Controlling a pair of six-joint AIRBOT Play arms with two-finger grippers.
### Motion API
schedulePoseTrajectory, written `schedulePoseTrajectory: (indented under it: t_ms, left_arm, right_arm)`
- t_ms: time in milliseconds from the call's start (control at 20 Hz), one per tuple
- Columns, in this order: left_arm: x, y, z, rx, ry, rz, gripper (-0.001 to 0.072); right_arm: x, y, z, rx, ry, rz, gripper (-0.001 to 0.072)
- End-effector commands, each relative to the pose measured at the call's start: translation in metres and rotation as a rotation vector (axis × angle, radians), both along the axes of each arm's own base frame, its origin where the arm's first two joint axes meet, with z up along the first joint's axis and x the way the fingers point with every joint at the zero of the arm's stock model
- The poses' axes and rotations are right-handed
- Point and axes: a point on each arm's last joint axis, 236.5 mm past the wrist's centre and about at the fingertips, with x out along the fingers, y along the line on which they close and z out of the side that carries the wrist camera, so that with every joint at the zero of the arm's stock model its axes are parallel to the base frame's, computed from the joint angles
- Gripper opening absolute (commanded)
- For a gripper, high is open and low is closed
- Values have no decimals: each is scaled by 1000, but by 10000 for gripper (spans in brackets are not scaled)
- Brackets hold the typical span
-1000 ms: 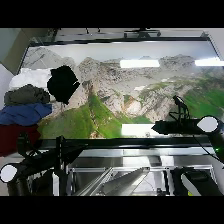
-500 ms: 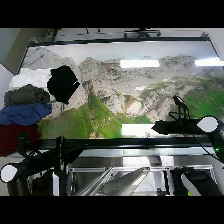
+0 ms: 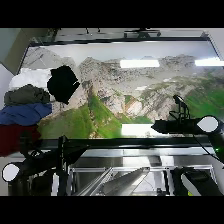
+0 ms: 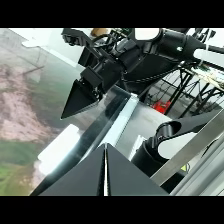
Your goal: Fold the shirts.
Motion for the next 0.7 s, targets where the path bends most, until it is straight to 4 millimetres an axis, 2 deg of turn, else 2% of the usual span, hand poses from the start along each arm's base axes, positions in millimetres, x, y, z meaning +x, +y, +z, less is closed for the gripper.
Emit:
schedulePoseTrajectory:
  t_ms: [0,150,200,250,300,350,500,550,600,650]
  left_arm:
    - [-1,-4,1,-6,1,-8,12]
    - [-14,-12,2,-8,2,-66,10]
    - [0,-9,1,-23,53,-5,8]
    - [26,-1,-5,-50,192,108,2]
    - [59,16,-17,-56,308,273,2]
    - [88,41,-28,0,331,445,2]
    - [141,113,-22,247,312,784,4]
    - [156,139,-21,351,342,862,48]
    - [169,164,-23,435,402,922,267]
    - [181,187,-28,503,478,955,379]
  right_arm:
    - [-1,3,2,14,5,1,16]
    - [2,3,3,20,-6,-10,16]
    - [3,4,4,25,-6,-11,16]
    - [3,4,4,27,-7,-12,17]
    - [4,5,5,30,-12,-11,16]
    - [4,5,6,28,-18,-7,16]
    - [14,4,14,7,-100,33,16]
    - [21,2,19,-3,-135,34,17]
    - [26,0,23,-14,-168,40,20]
    - [31,-2,25,-27,-186,33,70]
